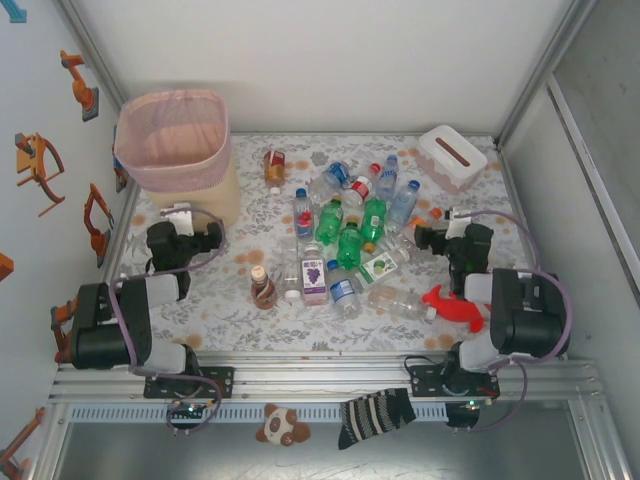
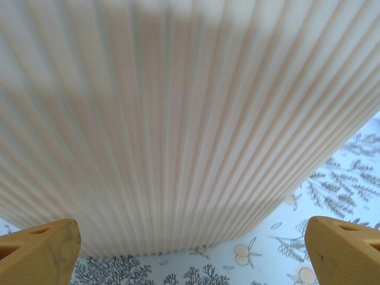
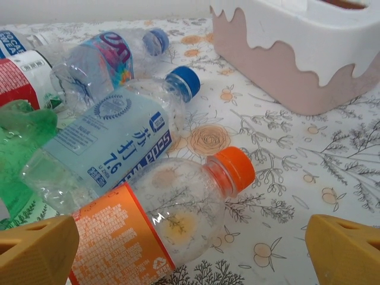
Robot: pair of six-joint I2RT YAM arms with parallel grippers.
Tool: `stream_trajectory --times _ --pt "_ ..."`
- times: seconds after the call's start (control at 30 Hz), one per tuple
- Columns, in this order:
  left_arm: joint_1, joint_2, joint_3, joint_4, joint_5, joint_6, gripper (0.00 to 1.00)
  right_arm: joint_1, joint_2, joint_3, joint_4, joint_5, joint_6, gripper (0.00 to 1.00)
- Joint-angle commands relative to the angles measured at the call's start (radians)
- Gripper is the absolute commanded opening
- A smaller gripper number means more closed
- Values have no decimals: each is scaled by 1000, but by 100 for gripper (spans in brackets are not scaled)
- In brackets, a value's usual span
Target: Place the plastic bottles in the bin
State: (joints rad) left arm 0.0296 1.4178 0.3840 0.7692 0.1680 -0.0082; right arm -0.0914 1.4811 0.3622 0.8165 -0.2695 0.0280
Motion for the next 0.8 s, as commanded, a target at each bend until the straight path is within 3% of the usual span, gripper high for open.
stream_trajectory --times 0.0,0.3,0.47,0.63,0.77 --pt "-19 -77 22 -103 -58 1 97 -1 -84 38 -104 7 -8 95" --pt "-77 -291 55 -380 -196 -60 97 17 -304 67 -336 -100 -20 89" --pt "-85 -438 76 -542 -164 -143 97 75 -373 110 -403 -264 -17 87" --pt "-85 -560 145 -745 -116 -230 97 196 -404 188 -475 -396 -42 86" --pt "-82 -629 223 -902 -51 -269 97 361 -387 287 -570 -457 -114 85"
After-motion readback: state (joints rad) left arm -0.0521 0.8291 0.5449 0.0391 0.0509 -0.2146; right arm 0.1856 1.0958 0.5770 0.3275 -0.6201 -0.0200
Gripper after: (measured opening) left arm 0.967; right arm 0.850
